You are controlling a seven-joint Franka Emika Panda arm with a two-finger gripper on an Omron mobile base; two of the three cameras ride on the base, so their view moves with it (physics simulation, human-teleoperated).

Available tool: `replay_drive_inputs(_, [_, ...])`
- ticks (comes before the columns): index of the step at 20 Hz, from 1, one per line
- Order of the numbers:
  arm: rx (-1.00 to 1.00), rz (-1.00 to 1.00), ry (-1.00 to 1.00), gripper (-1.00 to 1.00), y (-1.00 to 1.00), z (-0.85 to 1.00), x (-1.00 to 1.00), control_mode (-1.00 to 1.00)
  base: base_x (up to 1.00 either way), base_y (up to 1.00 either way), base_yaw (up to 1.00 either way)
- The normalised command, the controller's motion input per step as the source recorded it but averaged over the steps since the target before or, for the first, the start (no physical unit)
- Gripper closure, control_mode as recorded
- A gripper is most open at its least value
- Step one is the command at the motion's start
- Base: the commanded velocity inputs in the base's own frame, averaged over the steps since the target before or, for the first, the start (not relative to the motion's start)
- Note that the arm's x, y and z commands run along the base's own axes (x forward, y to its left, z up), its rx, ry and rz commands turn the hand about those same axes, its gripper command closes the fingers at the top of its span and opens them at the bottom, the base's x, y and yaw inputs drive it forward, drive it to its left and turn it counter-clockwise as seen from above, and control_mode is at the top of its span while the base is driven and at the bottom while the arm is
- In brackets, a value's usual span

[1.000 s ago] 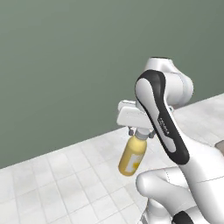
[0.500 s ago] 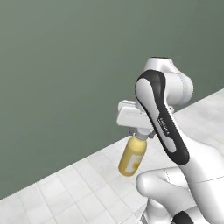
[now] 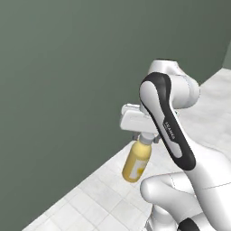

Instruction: There is a wine glass and glass cup on the dining counter. Place the wine bottle next to the wine glass and the juice bottle next to the glass cup.

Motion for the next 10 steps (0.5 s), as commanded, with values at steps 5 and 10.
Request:
replay_drive_inputs(5, [0.00, 0.00, 0.00, 1.00, 0.00, 0.00, 0.00, 1.00, 0.62, 0.14, -0.44])
replay_drive_inputs(10, [0.00, 0.00, 0.00, 1.00, 0.00, 0.00, 0.00, 1.00, 0.49, 0.07, -0.54])
